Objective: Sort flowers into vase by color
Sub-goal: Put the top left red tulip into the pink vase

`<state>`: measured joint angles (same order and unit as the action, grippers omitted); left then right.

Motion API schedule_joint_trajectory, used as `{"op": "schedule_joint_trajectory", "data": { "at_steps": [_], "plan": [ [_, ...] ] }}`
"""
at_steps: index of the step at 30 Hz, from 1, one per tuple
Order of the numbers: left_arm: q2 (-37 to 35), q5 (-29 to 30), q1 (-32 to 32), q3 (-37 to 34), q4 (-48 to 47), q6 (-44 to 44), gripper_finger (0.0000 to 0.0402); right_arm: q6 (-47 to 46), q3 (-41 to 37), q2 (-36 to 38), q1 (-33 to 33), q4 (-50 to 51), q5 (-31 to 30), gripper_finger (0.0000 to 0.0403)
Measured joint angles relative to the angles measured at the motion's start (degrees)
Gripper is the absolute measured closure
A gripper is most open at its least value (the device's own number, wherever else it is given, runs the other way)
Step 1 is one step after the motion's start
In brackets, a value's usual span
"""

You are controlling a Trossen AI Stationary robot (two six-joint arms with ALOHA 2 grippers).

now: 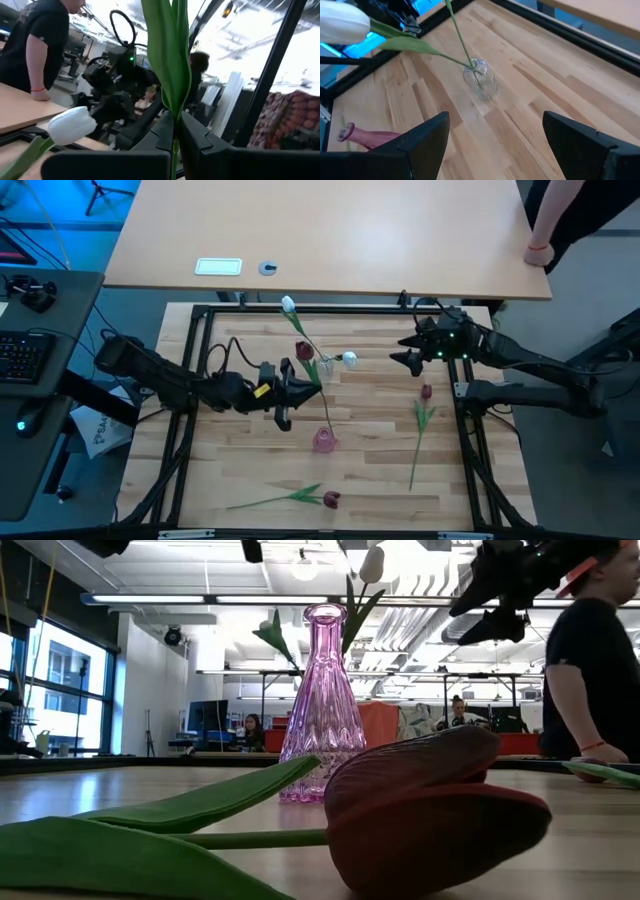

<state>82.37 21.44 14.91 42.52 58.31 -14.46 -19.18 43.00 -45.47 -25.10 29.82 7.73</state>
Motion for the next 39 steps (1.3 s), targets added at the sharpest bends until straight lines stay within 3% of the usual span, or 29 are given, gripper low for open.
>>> {"op": "schedule_joint_trajectory", "data": {
  "at_steps": [14,27,32,39],
  "plan": [
    [-1.64,5.76,2.01,0.0,-9.02,2.62,0.0401,0.0,0.0,0.09,0.0,3.11,0.0,0.0087],
    [-1.64,4.11,3.02,0.0,-13.59,-4.24,0.0395,0.27,0.0,0.11,0.02,3.59,0.0,0.0087],
    [-1.64,4.05,3.59,0.0,-15.12,-3.17,0.0366,1.68,0.0,0.11,0.0,3.59,0.15,0.0087],
    [-1.64,0.33,3.98,0.0,-19.22,-5.41,0.0277,2.31,0.0,0.16,0.0,3.33,2.92,0.0087]
  ]
}}
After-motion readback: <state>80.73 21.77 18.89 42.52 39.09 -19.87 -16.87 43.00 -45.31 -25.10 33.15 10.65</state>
